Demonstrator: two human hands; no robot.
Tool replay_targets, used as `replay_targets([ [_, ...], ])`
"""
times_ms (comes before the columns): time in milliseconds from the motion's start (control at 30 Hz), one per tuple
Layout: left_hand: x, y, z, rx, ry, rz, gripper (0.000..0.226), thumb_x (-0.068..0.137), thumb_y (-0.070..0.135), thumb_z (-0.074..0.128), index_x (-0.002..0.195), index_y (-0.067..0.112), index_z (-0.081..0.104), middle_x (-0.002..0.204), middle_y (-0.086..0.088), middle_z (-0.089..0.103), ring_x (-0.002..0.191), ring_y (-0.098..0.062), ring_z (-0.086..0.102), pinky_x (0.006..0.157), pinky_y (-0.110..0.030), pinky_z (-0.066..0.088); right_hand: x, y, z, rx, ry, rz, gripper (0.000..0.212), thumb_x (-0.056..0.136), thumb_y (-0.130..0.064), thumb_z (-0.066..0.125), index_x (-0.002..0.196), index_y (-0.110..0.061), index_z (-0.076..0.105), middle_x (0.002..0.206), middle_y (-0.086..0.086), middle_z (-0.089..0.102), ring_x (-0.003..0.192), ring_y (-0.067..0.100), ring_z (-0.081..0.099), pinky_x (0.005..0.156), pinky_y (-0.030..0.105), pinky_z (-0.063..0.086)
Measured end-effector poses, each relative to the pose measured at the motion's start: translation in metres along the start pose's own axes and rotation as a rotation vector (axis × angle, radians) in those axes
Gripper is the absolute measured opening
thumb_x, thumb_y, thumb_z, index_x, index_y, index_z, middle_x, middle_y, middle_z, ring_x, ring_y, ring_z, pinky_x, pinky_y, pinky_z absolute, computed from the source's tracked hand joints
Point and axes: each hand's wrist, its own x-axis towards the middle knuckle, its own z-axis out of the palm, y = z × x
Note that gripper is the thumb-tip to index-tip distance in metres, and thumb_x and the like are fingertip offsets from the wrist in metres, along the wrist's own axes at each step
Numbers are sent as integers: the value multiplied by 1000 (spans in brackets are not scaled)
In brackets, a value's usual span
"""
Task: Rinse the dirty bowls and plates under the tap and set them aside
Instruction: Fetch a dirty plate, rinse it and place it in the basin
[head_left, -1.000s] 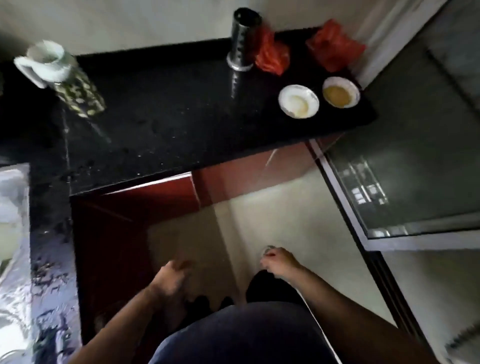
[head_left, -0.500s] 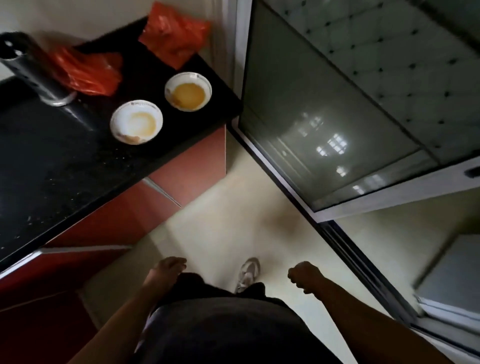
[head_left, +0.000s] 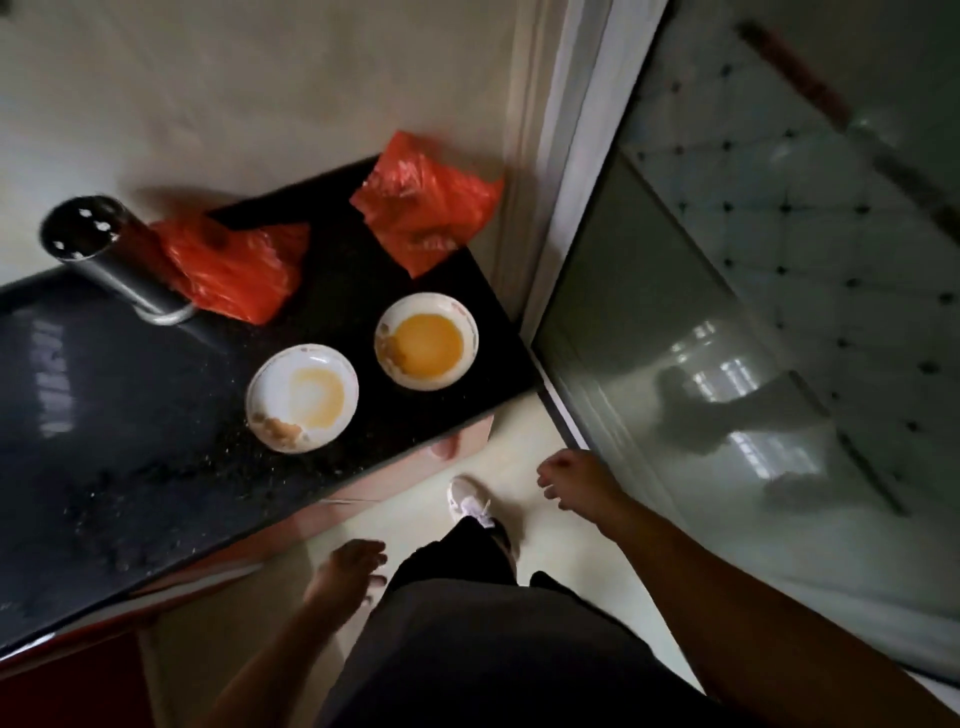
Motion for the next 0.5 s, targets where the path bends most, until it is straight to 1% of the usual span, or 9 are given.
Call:
replay_targets([
  [67,7,43,13,-73,-44,81,21,106,-1,50,114,7,68,113,-18,70,79,-26,68,63,-31,46,15,-43,-12,32,26,-67,12,91,-17,59,86,-14,69,86,7,75,60,12,66,51,19,49],
  [100,8,73,20,-133,-65,117,21,106,0,50,112,10,68,113,-16,71,82,-26,69,65,-31,47,24,-64,-17,25,36,-107,13,91,-17,58,85,-17,69,85,5,75,61,12,67,51,19,49],
  [167,15,127,26,-249,-52,173,22,106,2,50,114,12,67,111,-12,73,84,-26,71,66,-33,52,40,-102,-26,-3,40,-185,17,90,-18,55,84,-25,68,85,3,76,64,13,70,55,22,50],
  [200,18,143,28,-256,-34,193,20,104,6,53,114,15,68,109,-10,75,85,-25,74,67,-35,55,49,-119,-28,1,29,-216,18,91,-18,53,85,-26,68,86,3,76,63,13,69,55,23,51],
  [267,23,172,31,-308,46,179,17,98,17,57,111,21,67,103,-8,79,84,-25,79,71,-41,60,69,-148,-27,-10,-2,-252,17,93,-17,51,92,-25,66,91,3,74,59,9,66,53,21,51],
  [333,31,196,33,-386,134,125,16,101,22,54,116,20,60,103,-10,77,83,-29,80,72,-44,63,90,-172,-21,-61,-44,-258,17,95,-18,51,107,-21,64,93,3,71,58,9,65,52,24,52],
  [367,35,205,35,-413,174,98,15,104,24,53,118,20,56,104,-11,75,83,-30,80,70,-44,66,100,-182,-18,-101,-73,-255,21,96,-20,52,115,-19,61,91,2,70,60,10,67,52,25,53],
  [433,41,218,38,-420,277,49,15,104,27,54,116,18,53,103,-14,73,79,-29,81,69,-45,68,115,-201,-13,-227,-131,-251,29,97,-27,53,125,-21,57,90,0,68,69,15,72,58,31,60],
  [500,44,224,42,-453,399,5,14,101,20,57,112,12,53,103,-17,71,76,-32,80,69,-47,68,124,-213,-11,-353,-202,-265,35,98,-31,54,132,-22,54,89,-3,67,76,18,75,66,38,64],
])
